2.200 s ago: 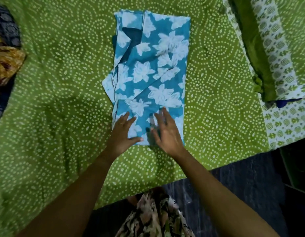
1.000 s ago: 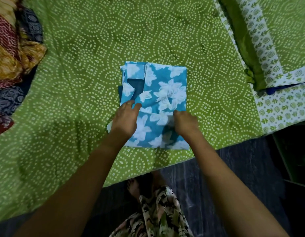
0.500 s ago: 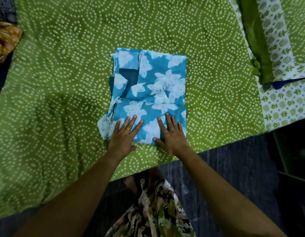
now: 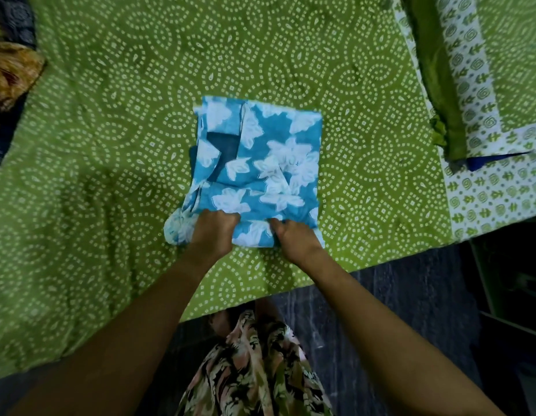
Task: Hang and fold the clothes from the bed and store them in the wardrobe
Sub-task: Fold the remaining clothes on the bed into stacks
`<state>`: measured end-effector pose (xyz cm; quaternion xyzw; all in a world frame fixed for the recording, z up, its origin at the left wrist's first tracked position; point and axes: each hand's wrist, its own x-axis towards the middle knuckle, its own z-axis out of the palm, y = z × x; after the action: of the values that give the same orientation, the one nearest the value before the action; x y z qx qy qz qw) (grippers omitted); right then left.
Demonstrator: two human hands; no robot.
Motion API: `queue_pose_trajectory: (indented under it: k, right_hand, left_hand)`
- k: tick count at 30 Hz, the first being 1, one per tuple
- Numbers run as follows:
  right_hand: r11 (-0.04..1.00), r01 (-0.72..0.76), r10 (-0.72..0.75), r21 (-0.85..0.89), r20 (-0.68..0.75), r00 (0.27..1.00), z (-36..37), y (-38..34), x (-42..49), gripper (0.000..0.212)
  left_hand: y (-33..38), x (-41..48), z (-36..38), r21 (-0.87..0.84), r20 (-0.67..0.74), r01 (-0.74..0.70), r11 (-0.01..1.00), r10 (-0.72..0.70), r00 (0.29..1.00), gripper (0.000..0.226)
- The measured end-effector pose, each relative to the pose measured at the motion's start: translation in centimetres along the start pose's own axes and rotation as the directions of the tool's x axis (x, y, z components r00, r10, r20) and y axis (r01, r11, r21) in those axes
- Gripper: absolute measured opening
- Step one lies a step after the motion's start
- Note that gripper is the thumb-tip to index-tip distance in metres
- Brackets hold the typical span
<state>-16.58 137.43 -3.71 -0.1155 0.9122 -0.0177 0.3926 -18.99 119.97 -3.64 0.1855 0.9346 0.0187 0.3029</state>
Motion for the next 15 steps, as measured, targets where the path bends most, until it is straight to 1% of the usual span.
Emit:
queue_pose_trajectory:
  k: [1,2,4,5,6,8,10,12,14,15]
  right_hand:
    - [0.997,0.041,-0.044,0.058,0.055,0.998,-1.4,0.4,0.0,0.052]
    - [0.991,0.075,-0.089,0.107,0.14,0.986,-2.4,0.8,0.0,0.053]
    - [0.984,0.106,-0.146,0.144,0.306,0.941,-4.9,1.6,0.1,0.056]
    - [0.982,0.11,-0.156,0.152,0.34,0.927,-5.8,2.0,0.1,0.055]
    - [0.981,0.11,-0.157,0.157,0.331,0.931,-6.9,2.5,0.3,0.052]
    - [0.979,0.071,-0.117,0.192,0.237,0.964,-8.7,3.6,0.8,0.045]
    - [0.972,0.012,-0.047,0.234,0.142,0.989,-10.3,4.8,1.7,0.046]
    - [0.969,-0.029,0.007,0.247,0.089,0.996,-11.4,5.7,2.9,0.048]
    - [0.971,-0.043,0.035,0.234,0.036,0.999,-12.2,6.5,4.0,0.045]
    - [0.972,-0.056,0.06,0.226,-0.01,0.998,-12.6,6.9,4.4,0.044]
  left_hand:
    - [-0.5,0.1,-1.3,-0.055,0.039,-0.01,0.998,0.012,0.999,0.049]
    - [-0.8,0.1,-2.1,-0.077,0.107,-0.022,0.997,0.03,0.994,0.053]
    - [-1.3,0.1,-4.3,-0.06,0.214,-0.029,0.998,0.042,0.976,0.06]
    - [-1.4,0.2,-5.0,-0.076,0.241,-0.021,0.997,0.039,0.97,0.061]
    - [-1.5,0.6,-6.0,-0.098,0.237,-0.002,0.995,0.025,0.971,0.06]
    - [-1.6,1.8,-7.7,-0.11,0.216,0.057,0.992,-0.032,0.976,0.054]
    - [-1.6,3.9,-9.2,-0.136,0.179,0.087,0.987,-0.062,0.982,0.051]
    - [-1.7,6.0,-10.3,-0.14,0.131,0.092,0.986,-0.074,0.989,0.05]
    - [-1.7,7.8,-10.8,-0.128,0.047,0.072,0.989,-0.067,0.997,0.046]
    - [-1.8,8.4,-10.8,-0.134,-0.033,0.052,0.99,-0.057,0.998,0.045]
